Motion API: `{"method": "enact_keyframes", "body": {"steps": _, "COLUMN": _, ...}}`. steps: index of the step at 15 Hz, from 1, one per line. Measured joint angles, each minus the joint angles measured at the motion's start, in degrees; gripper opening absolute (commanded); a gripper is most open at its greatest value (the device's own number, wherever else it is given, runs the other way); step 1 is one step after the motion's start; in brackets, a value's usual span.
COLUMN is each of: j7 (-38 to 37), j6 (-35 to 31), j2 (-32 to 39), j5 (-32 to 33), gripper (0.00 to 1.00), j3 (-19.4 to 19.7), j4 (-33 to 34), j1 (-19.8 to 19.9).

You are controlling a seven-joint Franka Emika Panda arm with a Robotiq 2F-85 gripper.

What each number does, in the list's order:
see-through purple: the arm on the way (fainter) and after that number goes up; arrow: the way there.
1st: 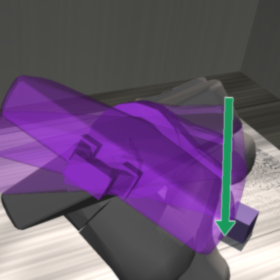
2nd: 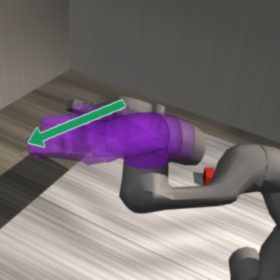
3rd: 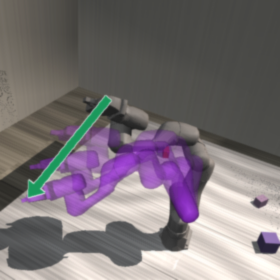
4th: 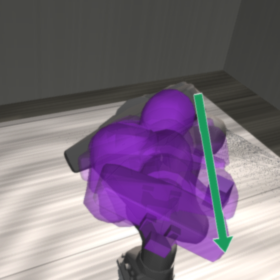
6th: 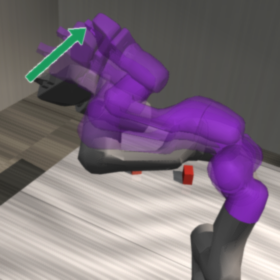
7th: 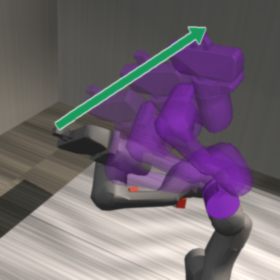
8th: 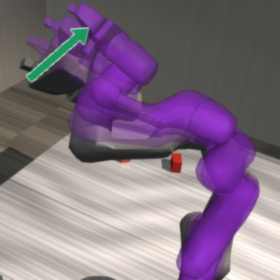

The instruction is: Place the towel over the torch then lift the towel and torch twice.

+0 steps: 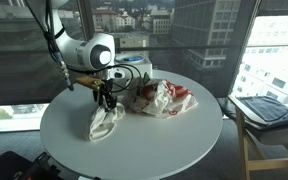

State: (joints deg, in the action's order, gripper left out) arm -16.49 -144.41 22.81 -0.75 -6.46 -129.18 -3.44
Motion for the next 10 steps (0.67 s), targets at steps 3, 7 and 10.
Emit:
{"method": "enact_keyframes", "body": {"steps": 3, "j7": 0.0, "j6": 0.0, "j2": 2.4, "j5": -0.3, "gripper": 0.78, "j3": 0.5, "j4": 1.1, "j1": -1.1}}
{"method": "enact_keyframes", "body": {"steps": 7, "j7": -1.4, "j6": 0.2, "j2": 0.1, "j5": -0.6, "gripper": 1.00, "j3": 0.9, "j4": -1.5, "j1": -3.0}}
{"method": "enact_keyframes", "body": {"steps": 10, "j7": -3.9, "j6": 0.2, "j2": -4.2, "j5": -0.6, "gripper": 1.00, "j3": 1.1, "j4": -5.0, "j1": -4.4}}
